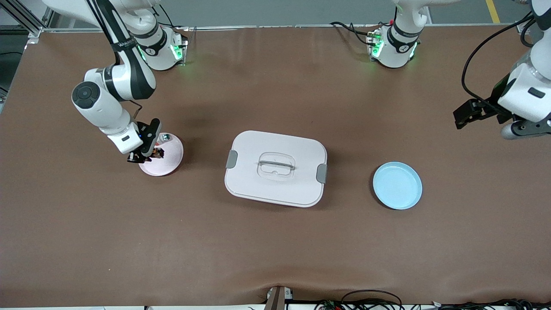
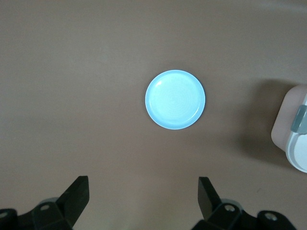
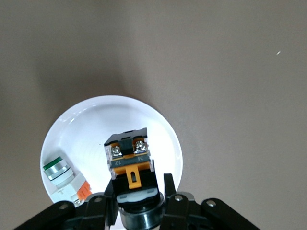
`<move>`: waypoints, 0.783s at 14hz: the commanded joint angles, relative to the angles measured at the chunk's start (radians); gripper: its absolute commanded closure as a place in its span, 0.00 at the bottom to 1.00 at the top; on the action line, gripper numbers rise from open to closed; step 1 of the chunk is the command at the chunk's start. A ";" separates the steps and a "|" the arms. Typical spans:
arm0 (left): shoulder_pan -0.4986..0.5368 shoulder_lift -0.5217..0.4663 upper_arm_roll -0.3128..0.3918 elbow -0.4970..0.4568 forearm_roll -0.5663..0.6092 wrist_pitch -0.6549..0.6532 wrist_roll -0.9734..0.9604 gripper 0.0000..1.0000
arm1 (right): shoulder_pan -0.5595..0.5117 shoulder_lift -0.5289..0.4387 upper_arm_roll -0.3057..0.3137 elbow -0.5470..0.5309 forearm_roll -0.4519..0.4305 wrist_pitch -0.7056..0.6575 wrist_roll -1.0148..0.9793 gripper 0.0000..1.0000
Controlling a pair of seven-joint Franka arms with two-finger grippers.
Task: Transfer orange switch to right arm and place
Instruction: 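Lower the switch onto the white plate and open the right gripper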
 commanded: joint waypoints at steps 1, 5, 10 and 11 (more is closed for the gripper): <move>-0.037 -0.069 0.057 -0.080 -0.030 0.028 0.049 0.00 | -0.040 0.038 0.016 -0.027 -0.011 0.059 -0.012 1.00; -0.039 -0.121 0.057 -0.143 -0.030 0.051 0.067 0.00 | -0.053 0.102 0.016 -0.056 -0.011 0.157 -0.006 1.00; -0.029 -0.136 0.048 -0.154 -0.030 0.054 0.101 0.00 | -0.054 0.162 0.015 -0.070 -0.011 0.232 -0.003 1.00; -0.029 -0.138 0.048 -0.153 -0.032 0.054 0.099 0.00 | -0.054 0.173 0.016 -0.070 -0.011 0.237 -0.003 1.00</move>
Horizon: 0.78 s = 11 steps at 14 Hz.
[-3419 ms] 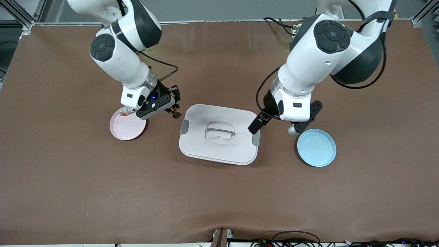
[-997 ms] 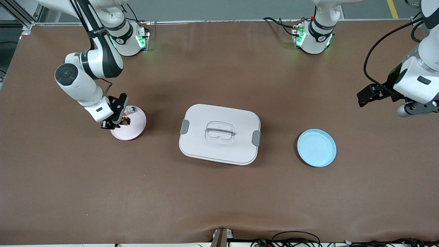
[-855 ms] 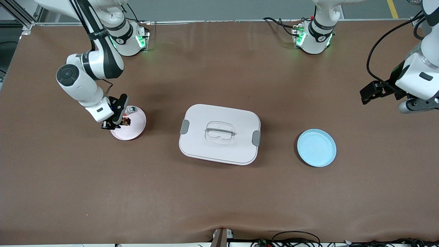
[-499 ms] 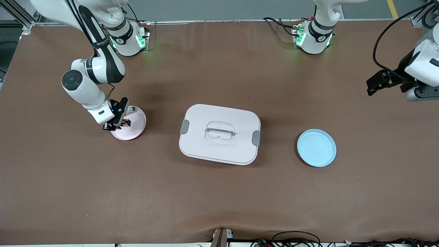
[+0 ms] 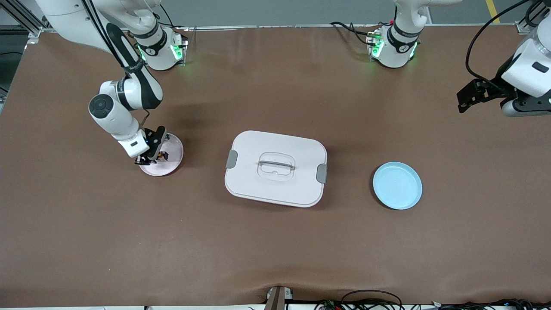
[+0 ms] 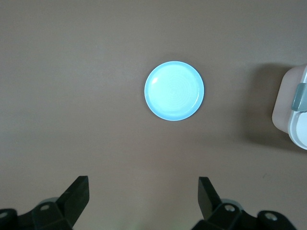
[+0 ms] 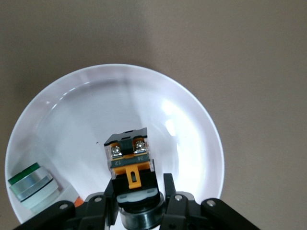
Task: Transfer orange switch to right arm and place
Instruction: 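Lower the switch onto the white plate and open the right gripper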
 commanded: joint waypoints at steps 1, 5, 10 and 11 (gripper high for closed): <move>-0.001 -0.032 0.006 -0.028 -0.014 0.019 0.023 0.00 | -0.024 0.023 0.016 -0.004 -0.011 0.033 -0.002 1.00; -0.003 -0.023 0.006 -0.022 -0.014 0.019 0.025 0.00 | -0.024 0.029 0.016 -0.002 -0.011 0.035 0.007 1.00; -0.004 -0.021 0.004 -0.022 -0.016 0.019 0.025 0.00 | -0.021 0.023 0.016 0.001 -0.011 0.019 0.039 0.00; -0.004 -0.023 0.004 -0.023 -0.016 0.019 0.025 0.00 | -0.021 0.023 0.016 0.002 -0.011 0.019 0.039 0.00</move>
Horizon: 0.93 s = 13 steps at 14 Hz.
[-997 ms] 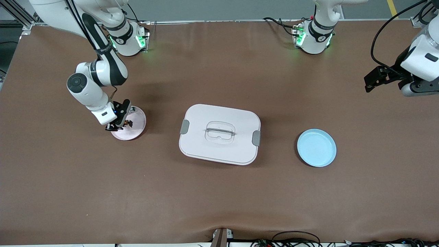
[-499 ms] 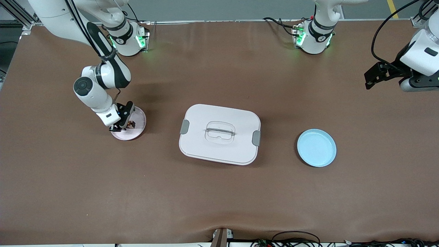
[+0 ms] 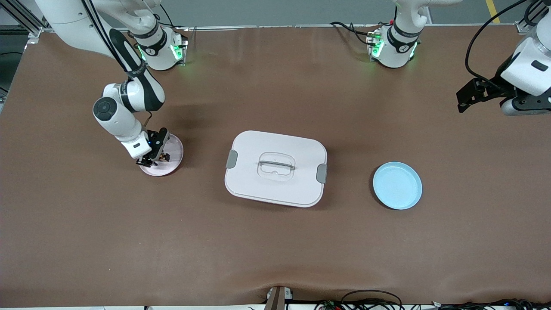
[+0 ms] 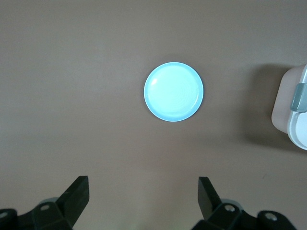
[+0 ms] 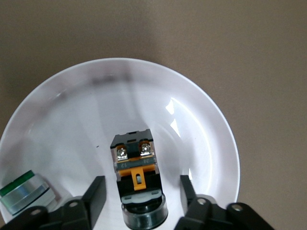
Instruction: Transfer orange switch to right arm and place
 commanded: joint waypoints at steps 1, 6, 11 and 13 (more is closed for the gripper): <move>-0.003 -0.017 0.004 -0.016 -0.016 0.012 0.024 0.00 | -0.021 -0.009 0.016 0.004 -0.011 -0.004 0.018 0.00; -0.003 -0.018 0.004 -0.016 -0.016 0.012 0.024 0.00 | -0.019 -0.067 0.019 0.041 -0.010 -0.155 0.058 0.00; -0.004 -0.020 0.004 -0.015 -0.016 0.012 0.025 0.00 | -0.014 -0.202 0.022 0.128 -0.010 -0.534 0.280 0.00; -0.006 -0.020 0.004 -0.015 -0.017 0.012 0.024 0.00 | -0.014 -0.233 0.022 0.165 -0.010 -0.649 0.378 0.00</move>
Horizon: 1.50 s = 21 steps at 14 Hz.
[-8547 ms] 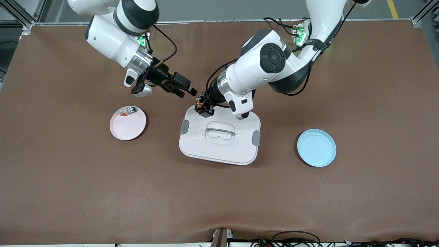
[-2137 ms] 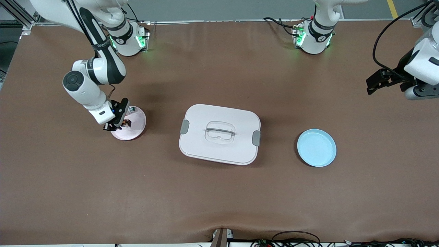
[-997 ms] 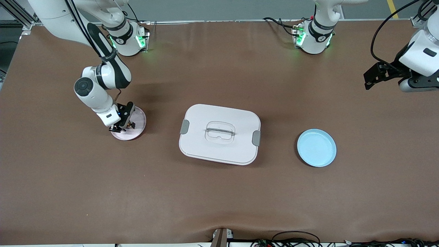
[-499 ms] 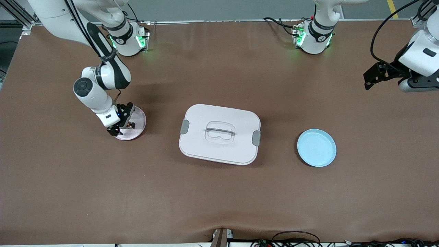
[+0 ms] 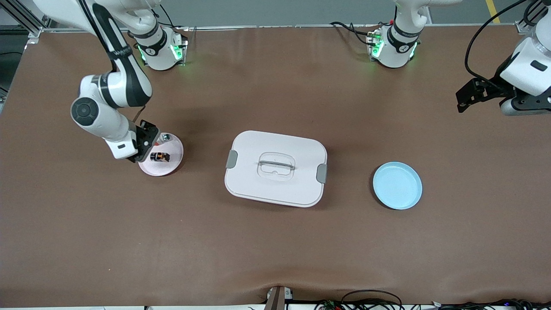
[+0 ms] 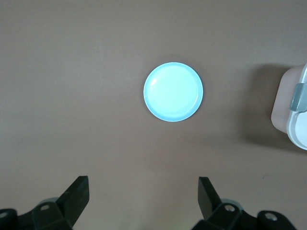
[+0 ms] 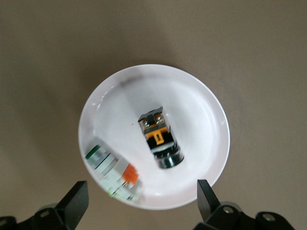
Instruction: Transfer orange switch to right arm and place
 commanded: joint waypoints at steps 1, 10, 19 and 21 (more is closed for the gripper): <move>-0.004 -0.021 0.005 -0.014 -0.025 0.010 0.024 0.00 | -0.015 -0.052 0.014 0.042 -0.010 -0.150 0.149 0.00; -0.004 -0.024 0.005 -0.018 -0.068 0.001 0.030 0.00 | -0.050 -0.143 0.006 0.273 -0.008 -0.544 0.556 0.00; -0.004 -0.033 0.003 -0.018 -0.068 -0.019 0.043 0.00 | -0.083 -0.144 0.006 0.526 -0.005 -0.761 0.871 0.00; -0.004 -0.033 0.003 -0.018 -0.068 -0.019 0.043 0.00 | -0.097 -0.144 0.006 0.571 -0.005 -0.778 0.880 0.00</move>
